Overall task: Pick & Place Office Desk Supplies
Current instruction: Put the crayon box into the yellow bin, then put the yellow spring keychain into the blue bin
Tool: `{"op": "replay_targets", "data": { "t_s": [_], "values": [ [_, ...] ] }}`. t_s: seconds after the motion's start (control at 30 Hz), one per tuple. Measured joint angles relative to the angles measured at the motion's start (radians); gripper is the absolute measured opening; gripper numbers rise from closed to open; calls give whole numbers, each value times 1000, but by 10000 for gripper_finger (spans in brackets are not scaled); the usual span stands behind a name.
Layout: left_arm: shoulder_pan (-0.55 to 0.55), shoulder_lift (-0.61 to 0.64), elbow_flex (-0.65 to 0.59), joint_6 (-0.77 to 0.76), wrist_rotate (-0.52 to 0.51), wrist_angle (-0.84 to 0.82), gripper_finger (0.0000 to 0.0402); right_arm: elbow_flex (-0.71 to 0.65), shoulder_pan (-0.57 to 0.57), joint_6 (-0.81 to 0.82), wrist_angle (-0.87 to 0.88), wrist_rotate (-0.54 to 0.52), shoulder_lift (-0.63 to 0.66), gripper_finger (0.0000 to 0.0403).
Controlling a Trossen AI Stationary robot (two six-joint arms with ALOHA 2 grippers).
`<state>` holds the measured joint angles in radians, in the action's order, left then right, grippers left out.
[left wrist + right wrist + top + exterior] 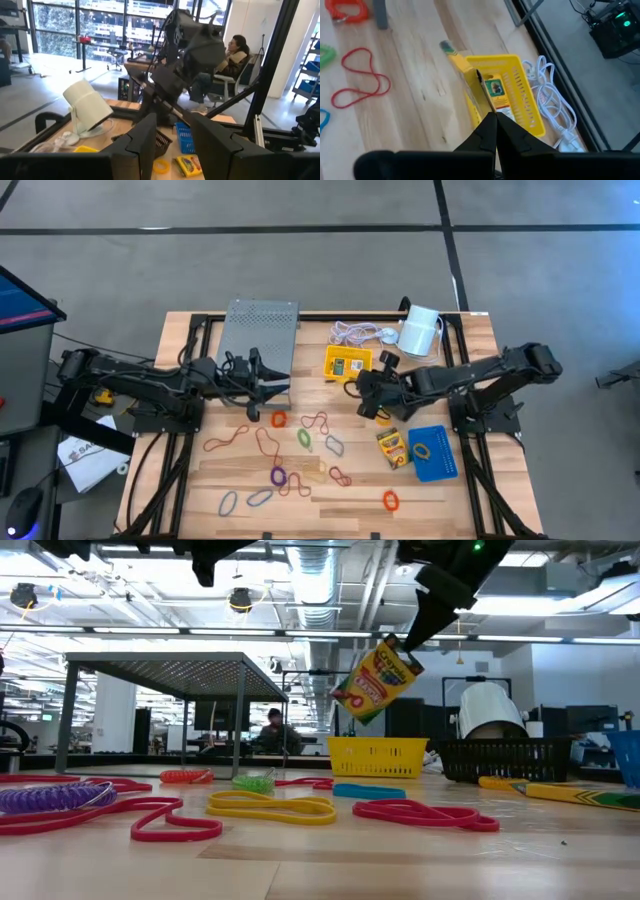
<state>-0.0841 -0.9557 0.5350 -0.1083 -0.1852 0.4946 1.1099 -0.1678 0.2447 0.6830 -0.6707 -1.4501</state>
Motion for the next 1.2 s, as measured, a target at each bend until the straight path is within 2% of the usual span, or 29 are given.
{"op": "replay_targets", "data": {
  "t_s": [0.43, 0.77, 0.93, 1.2],
  "values": [
    [0, -8, 0, -2, 0, 1, 120, 0, 137, -55, -76, 120, 25, 0],
    [0, -8, 0, -2, 0, 0, 120, 0, 226, -95, -124, 152, 25, 0],
    [0, -8, 0, -1, 0, -1, 120, 0, 256, -98, -143, 201, 25, 0],
    [0, -8, 0, -1, 0, -1, 120, 0, 263, -98, -146, 203, 25, 0]
  ]
}}
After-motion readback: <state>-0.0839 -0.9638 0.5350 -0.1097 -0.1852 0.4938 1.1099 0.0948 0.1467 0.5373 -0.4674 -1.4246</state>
